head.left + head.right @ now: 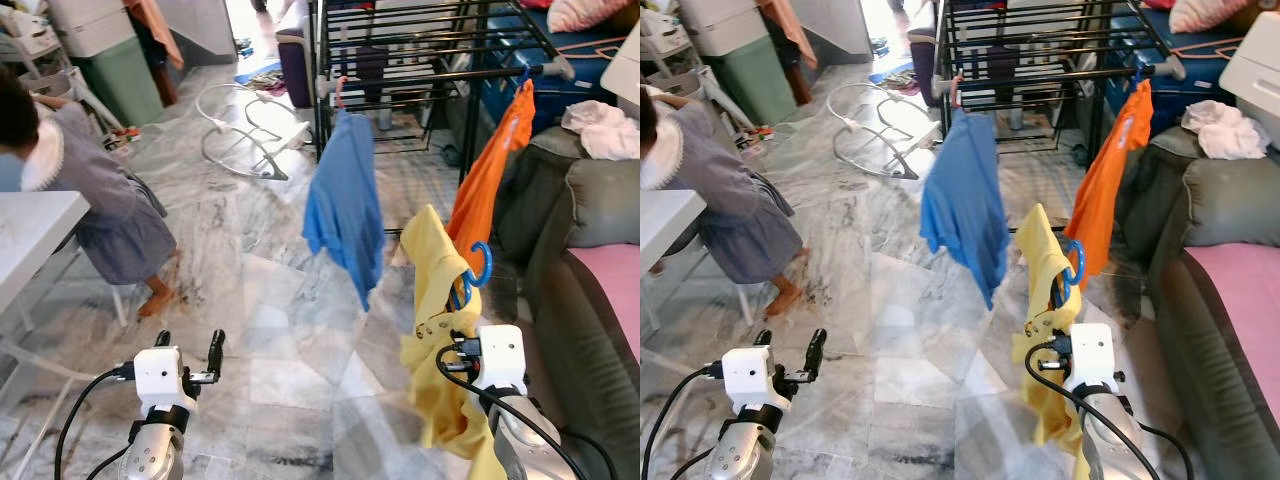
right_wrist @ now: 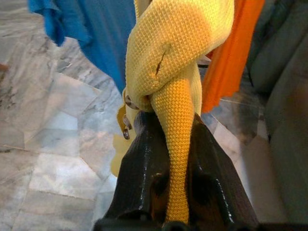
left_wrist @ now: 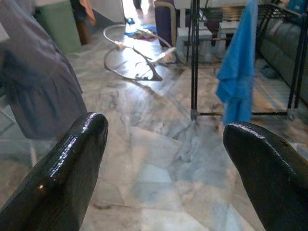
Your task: Hang hanger
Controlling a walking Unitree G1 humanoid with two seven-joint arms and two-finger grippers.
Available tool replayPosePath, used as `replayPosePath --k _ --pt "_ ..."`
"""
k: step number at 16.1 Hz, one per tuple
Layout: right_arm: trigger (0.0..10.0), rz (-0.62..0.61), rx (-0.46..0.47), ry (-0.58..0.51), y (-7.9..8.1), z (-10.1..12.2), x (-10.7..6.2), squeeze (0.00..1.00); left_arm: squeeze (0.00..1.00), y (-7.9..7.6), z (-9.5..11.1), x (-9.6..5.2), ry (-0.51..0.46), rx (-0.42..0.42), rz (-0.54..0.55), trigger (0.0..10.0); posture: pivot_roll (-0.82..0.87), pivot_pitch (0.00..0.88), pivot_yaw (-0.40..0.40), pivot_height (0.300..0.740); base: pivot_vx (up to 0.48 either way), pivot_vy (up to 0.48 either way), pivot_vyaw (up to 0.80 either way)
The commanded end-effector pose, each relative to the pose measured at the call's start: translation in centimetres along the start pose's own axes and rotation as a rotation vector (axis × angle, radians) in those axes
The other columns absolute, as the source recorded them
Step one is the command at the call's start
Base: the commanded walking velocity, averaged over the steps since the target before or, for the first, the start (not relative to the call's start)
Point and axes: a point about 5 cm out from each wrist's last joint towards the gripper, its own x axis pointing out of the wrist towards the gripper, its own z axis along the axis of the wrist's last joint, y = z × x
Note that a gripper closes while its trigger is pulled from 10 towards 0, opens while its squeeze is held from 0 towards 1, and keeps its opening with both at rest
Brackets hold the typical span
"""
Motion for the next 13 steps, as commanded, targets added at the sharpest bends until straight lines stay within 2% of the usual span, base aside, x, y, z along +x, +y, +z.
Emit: replayPosePath --k 1,3,8,13 --pt "10.0 -0.005 0.002 -0.047 0.1 1.2 0.0 0.0 0.0 0.4 -0.4 -0.2 0.033 -0.01 0.001 10.0 -0.22 0.0 0.119 0.74 0.0 0.0 0.0" --pt "10.0 -0.015 0.003 -0.045 0.0 1.3 0.0 0.0 0.0 0.4 -0.5 0.1 0.044 -0.023 0.005 10.0 -0.22 0.0 0.124 0.74 0.0 0.0 0.0" --pt "10.0 -0.041 0.009 -0.051 -0.3 1.7 0.0 0.0 0.0 0.1 0.8 1.2 0.006 -0.021 -0.03 10.0 -0.23 0.0 0.135 0.74 0.0 0.0 0.0" --pt "10.0 -0.067 0.022 -0.062 -0.3 1.9 0.2 0.0 0.0 -1.7 2.3 1.6 -0.026 -0.045 -0.096 10.0 -0.23 0.0 0.146 0.74 0.292 0.0 0.0"
